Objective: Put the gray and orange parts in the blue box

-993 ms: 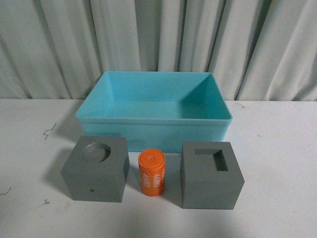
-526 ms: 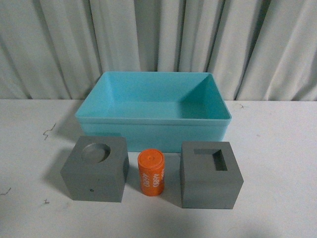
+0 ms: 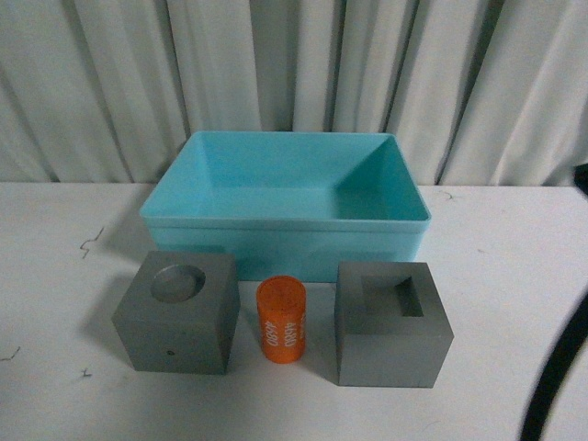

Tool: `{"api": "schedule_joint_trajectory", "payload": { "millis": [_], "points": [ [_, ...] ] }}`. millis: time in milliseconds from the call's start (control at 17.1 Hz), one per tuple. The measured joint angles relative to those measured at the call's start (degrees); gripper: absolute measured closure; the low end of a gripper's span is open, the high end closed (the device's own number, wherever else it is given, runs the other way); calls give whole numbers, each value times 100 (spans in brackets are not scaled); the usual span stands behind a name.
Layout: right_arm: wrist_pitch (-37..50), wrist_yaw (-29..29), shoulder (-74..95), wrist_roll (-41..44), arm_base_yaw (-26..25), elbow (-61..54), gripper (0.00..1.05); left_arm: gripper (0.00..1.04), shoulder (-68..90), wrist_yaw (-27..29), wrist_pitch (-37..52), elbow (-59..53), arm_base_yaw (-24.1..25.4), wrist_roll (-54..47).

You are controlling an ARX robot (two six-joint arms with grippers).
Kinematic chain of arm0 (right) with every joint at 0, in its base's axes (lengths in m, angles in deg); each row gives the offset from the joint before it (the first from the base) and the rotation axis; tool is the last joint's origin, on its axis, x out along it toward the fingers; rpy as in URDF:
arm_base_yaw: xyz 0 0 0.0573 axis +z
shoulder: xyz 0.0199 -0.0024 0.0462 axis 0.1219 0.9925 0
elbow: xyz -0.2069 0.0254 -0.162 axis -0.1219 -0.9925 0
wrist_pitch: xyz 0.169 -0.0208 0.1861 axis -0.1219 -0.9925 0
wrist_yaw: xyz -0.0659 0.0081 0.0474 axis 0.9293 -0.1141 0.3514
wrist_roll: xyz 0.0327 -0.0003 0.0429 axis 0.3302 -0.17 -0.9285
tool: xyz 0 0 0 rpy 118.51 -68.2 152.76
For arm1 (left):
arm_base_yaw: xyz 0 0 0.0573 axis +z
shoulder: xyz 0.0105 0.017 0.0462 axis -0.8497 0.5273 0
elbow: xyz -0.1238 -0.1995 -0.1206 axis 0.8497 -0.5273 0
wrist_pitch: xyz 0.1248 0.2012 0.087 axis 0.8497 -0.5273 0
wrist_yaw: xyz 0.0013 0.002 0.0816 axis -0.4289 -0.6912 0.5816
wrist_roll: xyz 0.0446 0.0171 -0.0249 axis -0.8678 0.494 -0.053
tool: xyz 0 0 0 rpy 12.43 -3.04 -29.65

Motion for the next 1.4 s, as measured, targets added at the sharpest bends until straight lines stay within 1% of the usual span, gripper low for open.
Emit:
{"api": "schedule_joint_trajectory", "payload": {
  "millis": [58, 175, 292, 351, 526, 1169, 1227, 1344, 1402],
  "points": [
    [142, 170, 450, -181, 337, 227, 6, 7, 0, 0, 0, 0, 0, 0],
    [122, 509, 1410, -684, 929, 713, 6, 7, 0, 0, 0, 0, 0, 0],
    [9, 651, 2002, -1082, 1193, 931, 6, 7, 0, 0, 0, 0, 0, 0],
    [-24, 752, 2236, -1274, 1246, 1019, 6, 7, 0, 0, 0, 0, 0, 0],
    [-109, 957, 2634, -1635, 1266, 1217, 6, 7, 0, 0, 0, 0, 0, 0],
    [-155, 1008, 3040, -1869, 1375, 1294, 6, 7, 0, 0, 0, 0, 0, 0],
    [-125, 1049, 3230, -1930, 1342, 1329, 6, 7, 0, 0, 0, 0, 0, 0],
    [39, 1040, 3694, -2050, 1095, 1421, 6, 7, 0, 0, 0, 0, 0, 0],
    [74, 1012, 3794, -2079, 1062, 1499, 8, 7, 0, 0, 2, 0, 0, 0]
  ]
}}
